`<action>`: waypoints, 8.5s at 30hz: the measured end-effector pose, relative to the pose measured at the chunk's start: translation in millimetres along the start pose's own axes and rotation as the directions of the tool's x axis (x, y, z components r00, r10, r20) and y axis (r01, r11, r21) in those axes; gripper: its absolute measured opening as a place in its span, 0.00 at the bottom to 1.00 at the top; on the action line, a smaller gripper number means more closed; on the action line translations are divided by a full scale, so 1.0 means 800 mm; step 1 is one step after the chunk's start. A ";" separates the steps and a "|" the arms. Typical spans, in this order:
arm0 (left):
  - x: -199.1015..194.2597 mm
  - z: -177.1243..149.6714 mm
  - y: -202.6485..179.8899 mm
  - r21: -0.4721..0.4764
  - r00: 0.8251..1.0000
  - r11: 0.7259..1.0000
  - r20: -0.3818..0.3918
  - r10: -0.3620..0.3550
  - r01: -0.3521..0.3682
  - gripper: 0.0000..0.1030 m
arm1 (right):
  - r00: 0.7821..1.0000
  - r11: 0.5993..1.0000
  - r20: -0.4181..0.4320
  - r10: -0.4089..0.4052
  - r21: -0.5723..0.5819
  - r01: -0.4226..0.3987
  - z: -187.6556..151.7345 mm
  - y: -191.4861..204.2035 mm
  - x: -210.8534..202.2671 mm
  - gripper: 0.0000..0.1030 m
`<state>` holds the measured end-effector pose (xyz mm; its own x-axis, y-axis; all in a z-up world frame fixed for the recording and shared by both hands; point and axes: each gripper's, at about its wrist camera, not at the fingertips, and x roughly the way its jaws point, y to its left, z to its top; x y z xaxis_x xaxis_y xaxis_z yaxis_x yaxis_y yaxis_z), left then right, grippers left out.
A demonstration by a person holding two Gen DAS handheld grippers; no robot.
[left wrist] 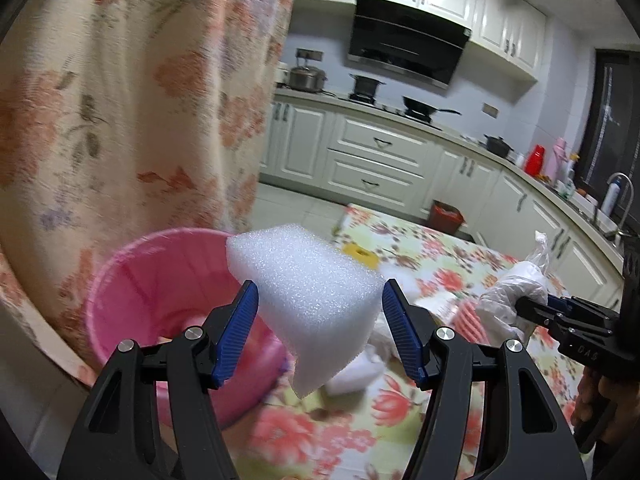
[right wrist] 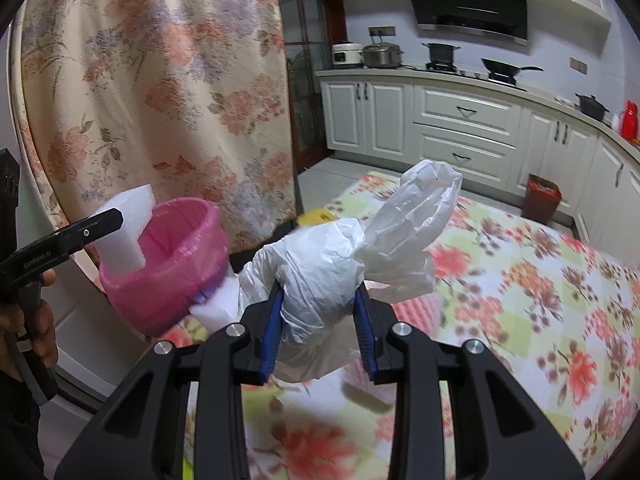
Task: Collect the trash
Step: 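Carry the foam block and plastic bag to the wastebasket and release both, then move both open tools back over the remaining trash, then grasp a white foam block with the left tool while the right tool grasps a pink foam net, then carry the foam block and pink net to the pink wastebasket and release both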
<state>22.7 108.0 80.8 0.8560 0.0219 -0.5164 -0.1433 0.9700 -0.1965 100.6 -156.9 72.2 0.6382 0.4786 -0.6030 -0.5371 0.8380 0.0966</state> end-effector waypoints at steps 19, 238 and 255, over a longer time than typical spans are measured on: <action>-0.014 0.036 0.084 -0.042 0.982 0.984 0.061 0.177 -0.174 0.58 | 0.977 0.969 -0.014 0.214 -0.126 -0.214 0.112 0.141 0.106 0.31; -0.029 0.015 0.081 -0.122 0.955 0.950 0.040 0.293 -0.286 0.49 | 0.987 0.986 -0.029 0.160 -0.045 -0.161 0.091 0.117 0.117 0.38; -0.034 0.018 0.106 -0.149 0.952 0.944 0.044 0.303 -0.293 0.49 | 0.960 0.950 -0.068 0.272 -0.139 -0.279 0.122 0.209 0.153 0.39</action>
<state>-5.5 193.6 90.5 0.7934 0.3252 -0.5146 -0.4605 0.8735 -0.1580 142.6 67.7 91.9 0.4294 0.6694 -0.6062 -0.7650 0.6264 0.1499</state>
